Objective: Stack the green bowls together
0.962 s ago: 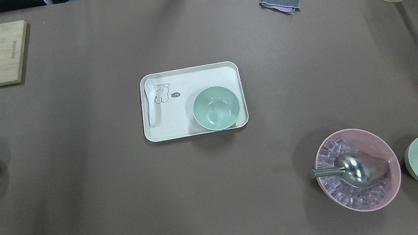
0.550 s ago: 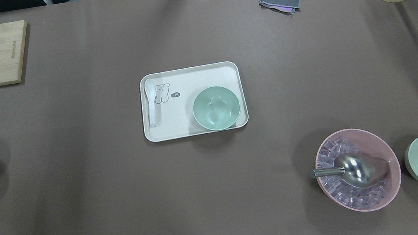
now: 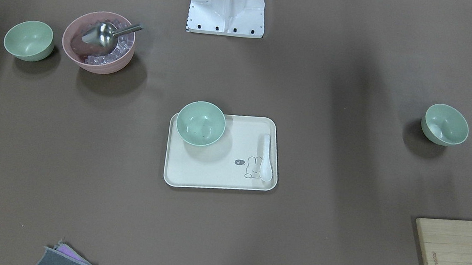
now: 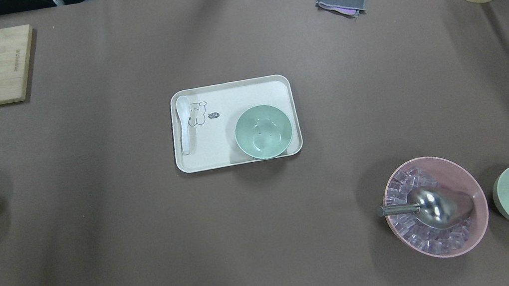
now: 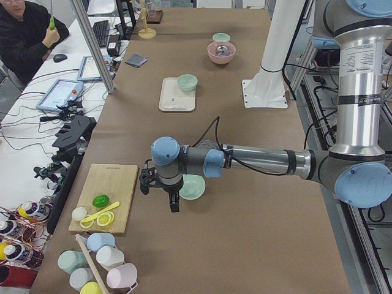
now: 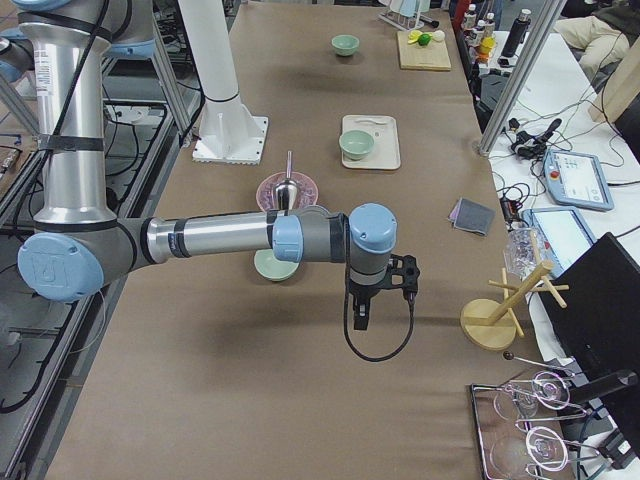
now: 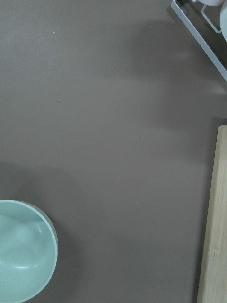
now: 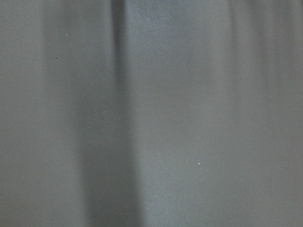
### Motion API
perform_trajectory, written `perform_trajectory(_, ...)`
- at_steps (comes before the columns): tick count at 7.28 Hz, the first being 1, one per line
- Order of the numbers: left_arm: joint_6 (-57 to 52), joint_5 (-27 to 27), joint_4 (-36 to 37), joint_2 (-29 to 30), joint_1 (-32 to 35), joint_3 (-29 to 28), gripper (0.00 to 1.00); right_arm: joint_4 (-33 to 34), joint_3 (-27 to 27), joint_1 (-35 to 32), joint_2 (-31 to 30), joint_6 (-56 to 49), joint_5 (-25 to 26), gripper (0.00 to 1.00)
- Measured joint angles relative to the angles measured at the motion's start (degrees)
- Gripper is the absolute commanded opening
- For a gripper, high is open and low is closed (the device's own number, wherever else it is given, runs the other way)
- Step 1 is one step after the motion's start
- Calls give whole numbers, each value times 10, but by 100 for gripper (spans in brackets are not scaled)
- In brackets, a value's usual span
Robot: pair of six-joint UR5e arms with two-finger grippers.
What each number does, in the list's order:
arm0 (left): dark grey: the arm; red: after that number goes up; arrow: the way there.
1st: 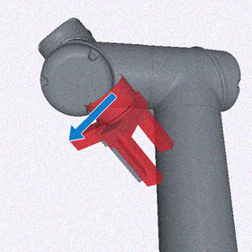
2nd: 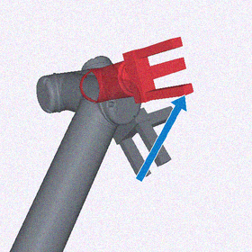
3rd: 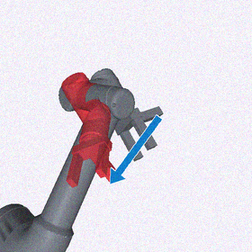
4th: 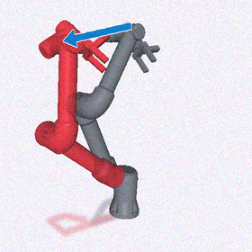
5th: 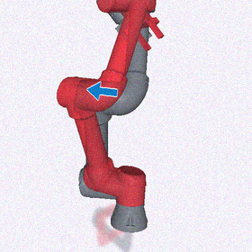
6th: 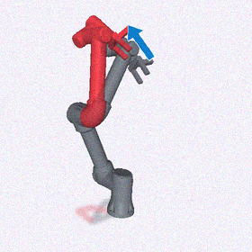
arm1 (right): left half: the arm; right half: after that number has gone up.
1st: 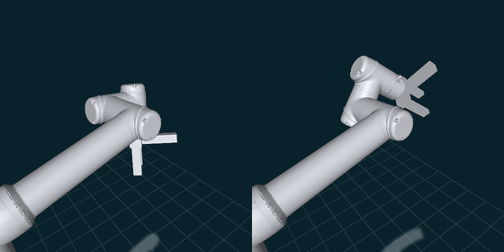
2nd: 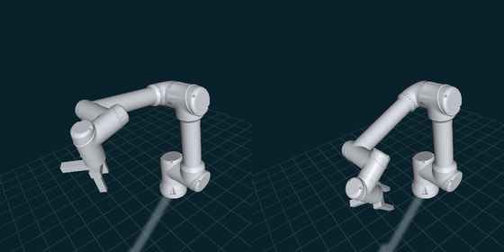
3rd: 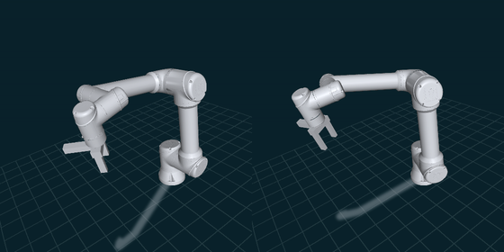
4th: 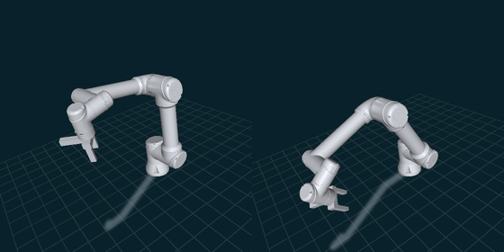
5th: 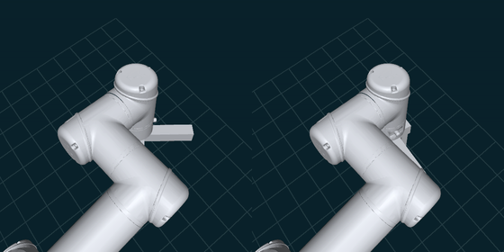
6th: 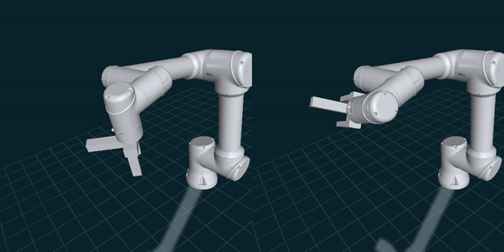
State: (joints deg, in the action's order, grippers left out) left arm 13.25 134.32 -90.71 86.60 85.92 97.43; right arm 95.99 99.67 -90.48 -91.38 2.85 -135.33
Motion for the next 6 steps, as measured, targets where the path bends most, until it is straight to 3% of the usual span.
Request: perform_trajectory(6, 7, -2, -60, 18, -1, -22, 98, 1, 5, 0, 2, 2, 3, 100)
